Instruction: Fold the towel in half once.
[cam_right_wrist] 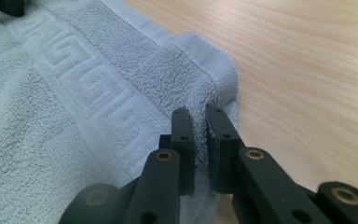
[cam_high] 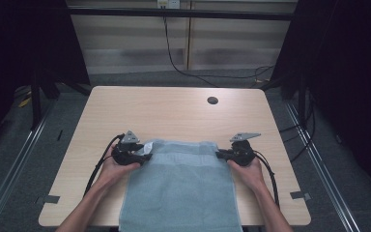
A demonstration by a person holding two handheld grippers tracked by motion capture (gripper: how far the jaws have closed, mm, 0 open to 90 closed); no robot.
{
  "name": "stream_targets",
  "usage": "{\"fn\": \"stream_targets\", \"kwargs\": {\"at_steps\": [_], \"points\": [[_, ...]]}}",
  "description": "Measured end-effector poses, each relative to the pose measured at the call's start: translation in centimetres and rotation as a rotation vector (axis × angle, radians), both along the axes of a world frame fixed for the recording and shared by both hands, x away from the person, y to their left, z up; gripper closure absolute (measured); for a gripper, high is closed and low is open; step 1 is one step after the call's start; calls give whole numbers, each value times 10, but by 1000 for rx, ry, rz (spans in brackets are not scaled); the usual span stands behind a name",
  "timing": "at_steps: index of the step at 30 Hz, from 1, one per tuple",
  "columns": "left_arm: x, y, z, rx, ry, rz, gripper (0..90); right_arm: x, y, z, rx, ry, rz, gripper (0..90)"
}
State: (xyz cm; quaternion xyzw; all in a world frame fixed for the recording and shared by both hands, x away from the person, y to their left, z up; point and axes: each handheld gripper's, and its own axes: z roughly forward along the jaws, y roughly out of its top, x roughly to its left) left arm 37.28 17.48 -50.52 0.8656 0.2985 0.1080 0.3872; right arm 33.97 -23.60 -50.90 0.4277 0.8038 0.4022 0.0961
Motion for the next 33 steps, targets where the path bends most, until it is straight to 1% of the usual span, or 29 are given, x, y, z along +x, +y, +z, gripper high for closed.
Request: {"fn": "stream_targets", "kwargs": {"at_steps": [1, 3, 5, 7, 8, 9, 11, 12, 13, 14, 15, 16, 18, 19, 21, 22, 23, 25, 27, 29, 30, 31, 33], "points": [[-2, -1, 0, -9, 8, 3, 554, 0, 1, -1, 8, -2, 13, 836], [-2, 0, 0, -17, 21, -9, 694, -2, 3, 0, 3, 2, 9, 839], [-3, 0, 0, -47, 44, -7, 794, -3, 4, 0, 7, 7, 9, 842], [-1, 2, -2, -88, 77, 8, 817, -3, 4, 0, 23, 14, 11, 849], [-1, 3, -1, -94, 87, 10, 821, -3, 4, 0, 27, 17, 14, 851], [0, 5, -1, -112, 99, 14, 824, -3, 4, 0, 29, 23, 12, 852], [0, 7, 1, -124, 101, 13, 826, -2, 3, 3, 23, 25, 7, 853], [0, 8, 5, -142, 101, 12, 827, 0, 2, 4, 22, 20, 7, 853], [0, 10, 7, -161, 100, 16, 827, 1, -1, 9, 40, 4, -5, 854], [0, 13, 13, -198, 99, 18, 827, 2, -4, 12, 60, 0, -12, 855], [0, 14, 17, -220, 88, 27, 827, 3, -8, 17, 96, -15, -20, 855], [0, 16, 22, -238, 82, 29, 827, 3, -9, 22, 111, -29, -29, 856], [0, 17, 30, -251, 66, 26, 827, 3, -10, 30, 133, -43, -31, 856], [1, 17, 34, -264, 58, 20, 827, 4, -11, 34, 156, -53, -29, 856], [2, 17, 44, -281, 31, 1, 827, 6, -12, 42, 176, -77, -24, 856], [4, 17, 48, -290, 21, -4, 826, 8, -14, 48, 209, -84, -32, 856], [6, 18, 52, -302, 14, 4, 826, 11, -15, 53, 234, -93, -31, 856], [12, 22, 62, -348, 6, 16, 826, 15, -18, 64, 254, -120, -36, 857], [18, 24, 74, -367, -12, 23, 826, 20, -19, 79, 268, -145, -36, 857], [23, 26, 85, -398, -27, 30, 826, 26, -19, 94, 273, -170, -29, 858], [25, 26, 94, -412, -42, 34, 827, 28, -19, 99, 274, -183, -26, 858], [27, 26, 100, -418, -53, 34, 827, 31, -18, 108, 277, -194, -27, 859], [32, 26, 111, -420, -69, 41, 827, 37, -18, 121, 281, -212, -27, 859]]}}
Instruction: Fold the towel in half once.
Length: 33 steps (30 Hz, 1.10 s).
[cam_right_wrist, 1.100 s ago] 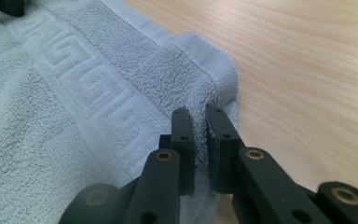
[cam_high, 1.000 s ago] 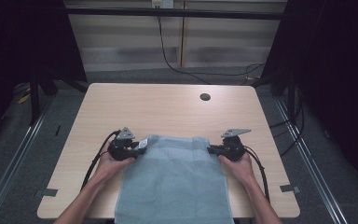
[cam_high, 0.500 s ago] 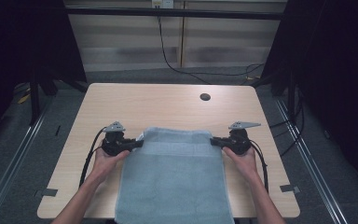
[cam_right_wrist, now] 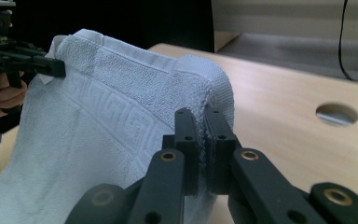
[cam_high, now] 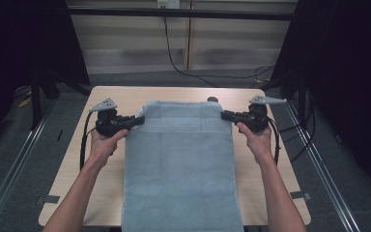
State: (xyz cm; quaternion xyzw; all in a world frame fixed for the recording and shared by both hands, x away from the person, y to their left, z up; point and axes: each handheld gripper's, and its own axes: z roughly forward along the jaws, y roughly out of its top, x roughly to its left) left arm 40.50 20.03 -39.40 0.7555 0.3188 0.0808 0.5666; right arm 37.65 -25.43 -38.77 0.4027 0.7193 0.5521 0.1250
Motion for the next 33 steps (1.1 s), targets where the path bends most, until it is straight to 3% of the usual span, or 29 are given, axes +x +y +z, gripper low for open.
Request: {"fn": "stream_targets", "kwargs": {"at_steps": [4, 10, 13, 15, 17, 21, 24, 28, 33], "points": [[13, -1, 26, 2, -32, 23, 827, 11, 0, 22, -3, -30, -13, 860], [27, -4, 70, -30, -94, 39, 828, 30, 1, 65, -3, -87, -32, 861], [23, 1, 87, -26, -142, 23, 827, 32, -2, 83, 19, -122, -44, 861], [16, 5, 90, -27, -146, 23, 828, 22, -3, 91, 41, -156, -23, 861], [4, 6, 88, -22, -155, 8, 827, 13, -2, 90, 29, -164, -6, 861], [-19, 5, 72, -15, -148, -34, 827, -11, -2, 70, 18, -146, 21, 861], [-37, 6, 56, 5, -129, -59, 826, -31, -6, 58, 26, -139, 30, 862], [-57, 8, 40, -22, -82, -99, 825, -63, -11, 45, 31, -129, 52, 862], [-94, 9, 15, 46, -50, -130, 825, -103, -10, 27, -33, -91, 98, 862]]}}
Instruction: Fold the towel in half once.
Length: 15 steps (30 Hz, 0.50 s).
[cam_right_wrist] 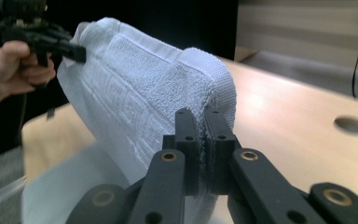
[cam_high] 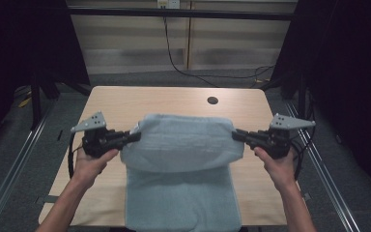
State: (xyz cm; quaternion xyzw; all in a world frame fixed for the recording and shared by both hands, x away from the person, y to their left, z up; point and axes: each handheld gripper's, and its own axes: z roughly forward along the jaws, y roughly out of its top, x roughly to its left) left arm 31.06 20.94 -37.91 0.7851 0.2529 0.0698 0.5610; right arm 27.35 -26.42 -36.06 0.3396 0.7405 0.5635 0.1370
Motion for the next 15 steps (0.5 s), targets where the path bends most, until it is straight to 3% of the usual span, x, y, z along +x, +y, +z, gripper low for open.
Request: {"fn": "stream_targets", "kwargs": {"at_steps": [2, 5, 8, 10, 12, 13, 15], "points": [[-11, 0, -12, 48, 18, -2, 824, -13, 0, -11, 3, 29, 14, 862], [-27, 3, -36, 73, 93, -11, 824, -30, 7, -37, -39, 99, 34, 862], [-39, 4, -65, 113, 184, -32, 824, -41, 11, -64, -59, 177, 46, 861], [-47, 4, -79, 112, 256, -41, 822, -46, 14, -85, -84, 239, 57, 861], [-53, 4, -90, 134, 276, -52, 820, -51, 17, -98, -118, 282, 63, 861], [-56, 3, -96, 146, 300, -50, 818, -52, 17, -102, -124, 291, 68, 861], [-59, 2, -108, 188, 309, -51, 812, -55, 18, -110, -130, 317, 73, 861]]}}
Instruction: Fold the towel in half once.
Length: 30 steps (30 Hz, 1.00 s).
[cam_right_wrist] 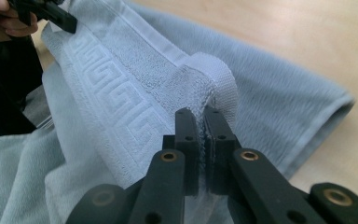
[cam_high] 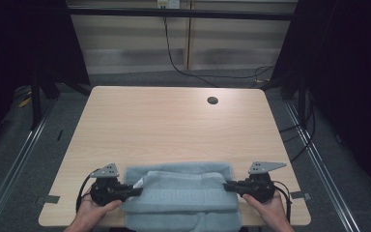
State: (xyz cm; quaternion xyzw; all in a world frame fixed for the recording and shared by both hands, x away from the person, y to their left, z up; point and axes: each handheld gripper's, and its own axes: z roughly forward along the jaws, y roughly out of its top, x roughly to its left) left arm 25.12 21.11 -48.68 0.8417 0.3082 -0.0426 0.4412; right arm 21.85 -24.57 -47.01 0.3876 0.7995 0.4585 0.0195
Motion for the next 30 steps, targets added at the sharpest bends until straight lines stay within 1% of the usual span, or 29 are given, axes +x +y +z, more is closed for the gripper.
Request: {"fn": "stream_targets", "kwargs": {"at_steps": [1, 2, 3, 4, 5, 6, 7, 8, 9, 10, 11, 12, 14, 15, 16, 17, 18, 20, 21, 22, 23, 24, 26, 27, 28, 30], "points": [[0, 0, -5, 5, 21, -4, 812, -1, 1, -5, -5, 14, 3, 861], [0, -1, -7, 0, 30, -11, 813, -2, 4, -12, -27, 36, 13, 861], [0, -1, -8, 16, 24, -14, 815, -3, 6, -18, -59, 48, 17, 861], [0, -4, -12, 27, 22, -11, 818, -4, 8, -23, -67, 62, 19, 861], [1, -4, -13, 26, 27, -14, 822, -4, 10, -28, -80, 79, 21, 862], [5, -4, -14, 23, 17, 1, 824, -4, 10, -29, -81, 75, 21, 861], [10, -4, -15, 28, -1, 23, 825, -2, 11, -29, -89, 60, 13, 862], [14, -4, -15, 33, -10, 31, 826, 0, 12, -30, -95, 45, 1, 862], [20, -5, -15, 38, -23, 41, 826, 2, 13, -31, -93, 40, -2, 863], [25, -6, -15, 41, -24, 47, 826, 6, 13, -31, -104, 34, -9, 863], [33, -7, -16, 41, -31, 59, 826, 9, 14, -30, -120, 27, -17, 863], [42, -8, -16, 44, -32, 70, 827, 15, 15, -29, -136, 14, -24, 863], [62, -13, -16, 46, -11, 108, 828, 28, 16, -28, -157, 17, -46, 863], [69, -15, -16, 51, -11, 120, 828, 37, 17, -26, -180, 15, -53, 862], [77, -18, -16, 61, -20, 130, 828, 41, 18, -25, -194, 13, -61, 862], [86, -22, -15, 81, -44, 138, 828, 48, 18, -25, -202, 7, -68, 862], [93, -24, -15, 92, -52, 144, 828, 57, 18, -26, -196, 13, -79, 862], [105, -26, -15, 94, -58, 149, 828, 71, 15, -27, -187, 17, -100, 862], [113, -24, -17, 77, -51, 153, 828, 77, 15, -28, -185, 18, -113, 862], [120, -22, -18, 54, -29, 171, 829, 85, 15, -28, -186, 23, -126, 862], [125, -21, -19, 50, -34, 173, 830, 92, 16, -28, -177, 30, -128, 862], [128, -21, -20, 48, -46, 181, 830, 98, 16, -29, -178, 20, -132, 862], [137, -23, -20, 61, -56, 201, 830, 109, 16, -31, -163, 12, -149, 863], [141, -25, -19, 74, -71, 205, 830, 113, 16, -31, -162, 15, -154, 863], [147, -27, -19, 87, -77, 214, 830, 118, 17, -31, -168, 12, -163, 863], [158, -29, -18, 92, -73, 232, 830, 131, 18, -31, -173, 8, -184, 863]]}}
